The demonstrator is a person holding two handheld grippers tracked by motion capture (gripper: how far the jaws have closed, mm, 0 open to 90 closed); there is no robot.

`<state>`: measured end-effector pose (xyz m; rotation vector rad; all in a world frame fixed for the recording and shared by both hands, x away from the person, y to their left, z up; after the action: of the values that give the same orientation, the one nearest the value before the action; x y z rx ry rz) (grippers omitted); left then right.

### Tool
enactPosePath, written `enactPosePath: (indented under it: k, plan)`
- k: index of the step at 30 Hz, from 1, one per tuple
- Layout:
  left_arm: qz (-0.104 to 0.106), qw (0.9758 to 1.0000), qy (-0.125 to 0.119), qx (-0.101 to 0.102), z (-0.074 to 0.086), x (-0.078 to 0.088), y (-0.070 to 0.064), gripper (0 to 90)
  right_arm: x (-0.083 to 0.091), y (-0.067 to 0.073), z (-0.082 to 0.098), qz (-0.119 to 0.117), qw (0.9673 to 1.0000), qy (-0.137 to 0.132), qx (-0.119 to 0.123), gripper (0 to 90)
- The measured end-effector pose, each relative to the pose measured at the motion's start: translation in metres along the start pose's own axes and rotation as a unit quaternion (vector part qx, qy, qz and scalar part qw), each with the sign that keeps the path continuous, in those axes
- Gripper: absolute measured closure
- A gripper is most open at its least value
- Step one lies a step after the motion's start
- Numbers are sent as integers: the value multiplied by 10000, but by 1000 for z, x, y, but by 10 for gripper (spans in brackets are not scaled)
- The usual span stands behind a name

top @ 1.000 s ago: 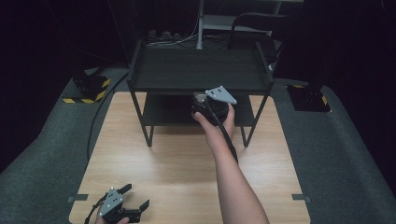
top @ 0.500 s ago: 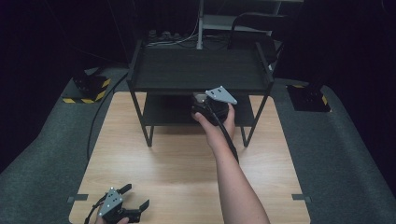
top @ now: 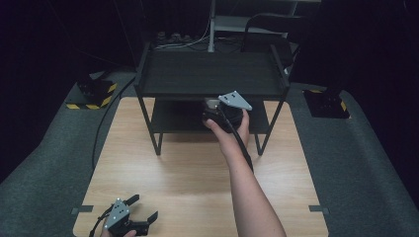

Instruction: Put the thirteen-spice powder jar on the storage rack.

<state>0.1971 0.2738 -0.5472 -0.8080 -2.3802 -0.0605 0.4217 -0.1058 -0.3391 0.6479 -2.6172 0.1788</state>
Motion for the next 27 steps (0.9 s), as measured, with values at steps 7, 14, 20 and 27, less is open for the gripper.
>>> enactPosePath:
  k: [7, 14, 20, 27]
  plan:
    - [-2, 10000, -6, 1, 0, 0, 0, 27, 2, 0, -1, -104, 9999, -53, -99, 87]
    - [2, 10000, 2, -1, 0, 0, 0, 28, 5, 2, 0, -230, 9996, -133, -104, 5]
    - [5, 10000, 8, -2, 0, 0, 0, 28, 9, 3, 1, -228, 9995, -171, -123, 4]
    - [2, 10000, 17, -10, 0, 0, 0, 27, 16, 2, 5, -274, 9992, -248, -120, 2]
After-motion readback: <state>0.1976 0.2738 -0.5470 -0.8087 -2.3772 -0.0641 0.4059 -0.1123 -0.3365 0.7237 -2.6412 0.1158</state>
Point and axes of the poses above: each handheld gripper's, and its own axes: x roughly backward along the jaws, z roughly out of its underside, y roughly to its left, the point moved 8 cm from there along -x, roughly forward along the jaws, and after that the axes turned 13 degrees about y, right-handed, at the moved point
